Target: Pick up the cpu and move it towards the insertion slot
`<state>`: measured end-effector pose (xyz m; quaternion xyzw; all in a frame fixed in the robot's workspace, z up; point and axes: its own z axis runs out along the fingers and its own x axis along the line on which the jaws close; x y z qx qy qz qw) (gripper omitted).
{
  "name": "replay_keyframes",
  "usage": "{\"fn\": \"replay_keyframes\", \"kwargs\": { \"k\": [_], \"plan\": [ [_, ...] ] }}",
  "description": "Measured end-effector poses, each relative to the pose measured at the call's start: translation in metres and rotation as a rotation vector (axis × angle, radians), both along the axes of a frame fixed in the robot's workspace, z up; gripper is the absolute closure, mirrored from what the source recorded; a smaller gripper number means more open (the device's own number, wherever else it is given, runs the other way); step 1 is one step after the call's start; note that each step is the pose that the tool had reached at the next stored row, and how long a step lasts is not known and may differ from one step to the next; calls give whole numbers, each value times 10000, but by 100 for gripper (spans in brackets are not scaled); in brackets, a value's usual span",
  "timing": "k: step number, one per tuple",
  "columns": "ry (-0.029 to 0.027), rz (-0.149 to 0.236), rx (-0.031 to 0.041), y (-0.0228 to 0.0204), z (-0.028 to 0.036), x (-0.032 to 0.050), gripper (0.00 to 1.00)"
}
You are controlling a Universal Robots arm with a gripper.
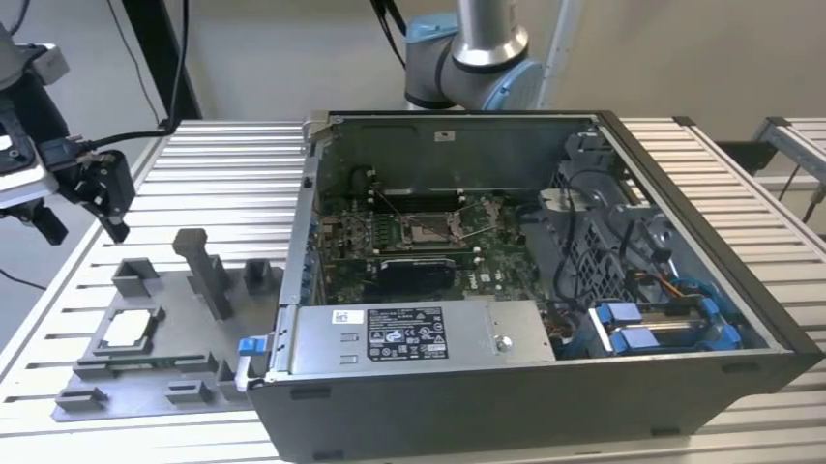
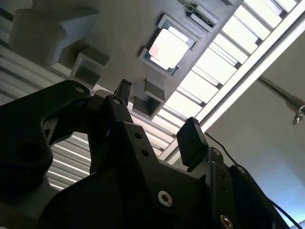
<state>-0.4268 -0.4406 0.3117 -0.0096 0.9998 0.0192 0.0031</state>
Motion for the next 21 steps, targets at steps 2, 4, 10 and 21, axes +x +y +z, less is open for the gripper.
{"fn": "replay_keyframes", "kwargs": {
  "k": [2, 4, 10, 21],
  "plan": [
    [1, 0, -1, -3, -36, 0, 0],
    [2, 0, -1, -9, -74, -5, 0],
    [0, 2, 1, -38, -183, -33, 0],
    [1, 9, 0, -50, -374, -34, 0]
  ]
}}
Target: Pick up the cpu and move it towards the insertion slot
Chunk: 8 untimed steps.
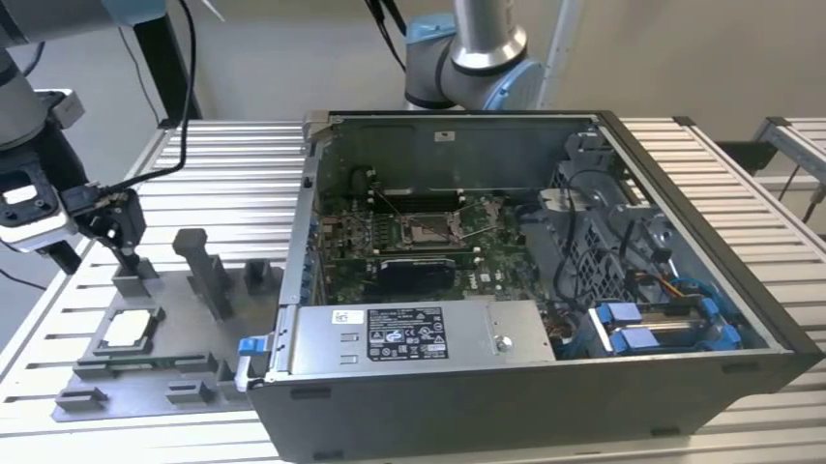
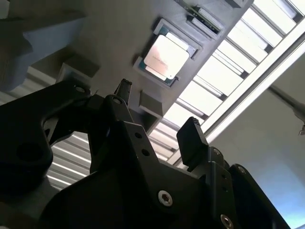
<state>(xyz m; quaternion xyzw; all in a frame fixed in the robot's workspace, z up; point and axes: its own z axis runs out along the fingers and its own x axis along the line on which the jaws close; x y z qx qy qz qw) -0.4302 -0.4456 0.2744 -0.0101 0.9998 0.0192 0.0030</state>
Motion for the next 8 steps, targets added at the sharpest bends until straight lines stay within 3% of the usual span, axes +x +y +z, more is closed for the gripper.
{"fn": "replay_keyframes", "kwargs": {
  "k": [8],
  "plan": [
    [0, 12, -2, -1, -136, 0, 0]
  ]
}}
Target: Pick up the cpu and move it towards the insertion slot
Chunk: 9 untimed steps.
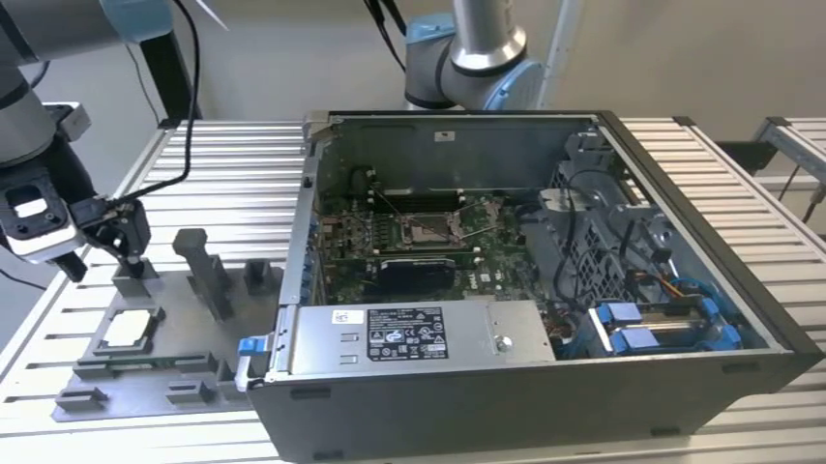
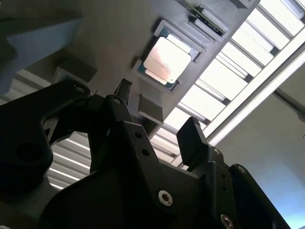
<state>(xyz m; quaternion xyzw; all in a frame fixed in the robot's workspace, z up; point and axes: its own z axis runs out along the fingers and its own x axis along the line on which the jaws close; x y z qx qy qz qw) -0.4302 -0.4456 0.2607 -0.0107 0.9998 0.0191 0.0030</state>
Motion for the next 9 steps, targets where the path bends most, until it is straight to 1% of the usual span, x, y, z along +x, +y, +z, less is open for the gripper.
{"fn": "replay_keyframes", "kwargs": {
  "k": [4, 9],
  "plan": [
    [1, 0, -9, -4, -60, -1, 0],
    [3, 0, -12, -5, -66, -1, 0]
  ]
}}
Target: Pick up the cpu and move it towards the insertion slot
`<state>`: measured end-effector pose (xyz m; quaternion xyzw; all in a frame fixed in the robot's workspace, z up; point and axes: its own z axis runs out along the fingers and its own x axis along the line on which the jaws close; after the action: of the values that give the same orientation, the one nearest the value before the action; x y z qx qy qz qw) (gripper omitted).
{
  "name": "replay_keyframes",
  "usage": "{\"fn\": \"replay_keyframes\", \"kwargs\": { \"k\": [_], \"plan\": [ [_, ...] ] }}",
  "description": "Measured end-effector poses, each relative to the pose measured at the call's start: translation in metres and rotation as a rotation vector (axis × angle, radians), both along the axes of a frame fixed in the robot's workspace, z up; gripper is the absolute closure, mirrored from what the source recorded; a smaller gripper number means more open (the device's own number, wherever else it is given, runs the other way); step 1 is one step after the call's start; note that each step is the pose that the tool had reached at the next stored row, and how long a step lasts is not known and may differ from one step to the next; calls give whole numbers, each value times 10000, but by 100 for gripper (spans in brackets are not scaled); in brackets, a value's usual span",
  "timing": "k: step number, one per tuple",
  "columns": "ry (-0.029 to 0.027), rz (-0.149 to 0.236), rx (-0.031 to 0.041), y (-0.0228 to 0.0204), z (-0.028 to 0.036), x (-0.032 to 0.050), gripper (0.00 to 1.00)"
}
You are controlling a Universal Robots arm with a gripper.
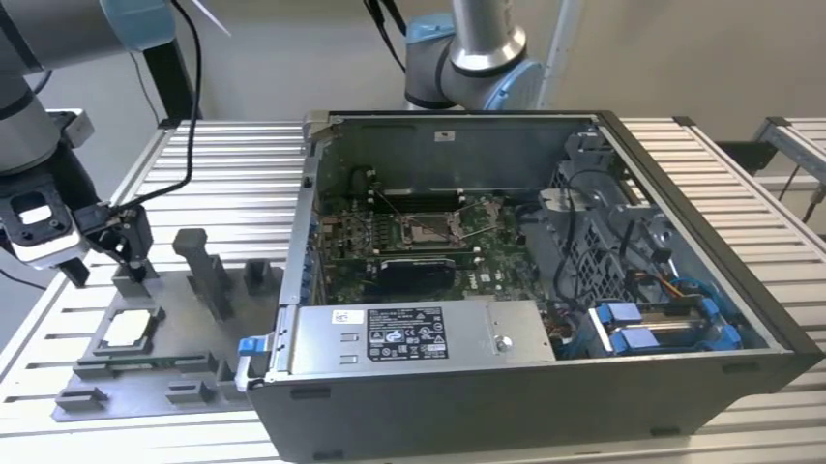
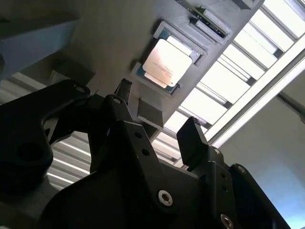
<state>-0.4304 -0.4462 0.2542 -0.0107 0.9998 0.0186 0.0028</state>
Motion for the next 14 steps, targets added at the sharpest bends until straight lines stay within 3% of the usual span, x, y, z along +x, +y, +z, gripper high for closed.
{"fn": "replay_keyframes", "kwargs": {
  "k": [7, 14],
  "plan": [
    [-75, -39, 3, -43, -76, 0, 0],
    [-79, -39, 2, -65, -200, -2, 0]
  ]
}}
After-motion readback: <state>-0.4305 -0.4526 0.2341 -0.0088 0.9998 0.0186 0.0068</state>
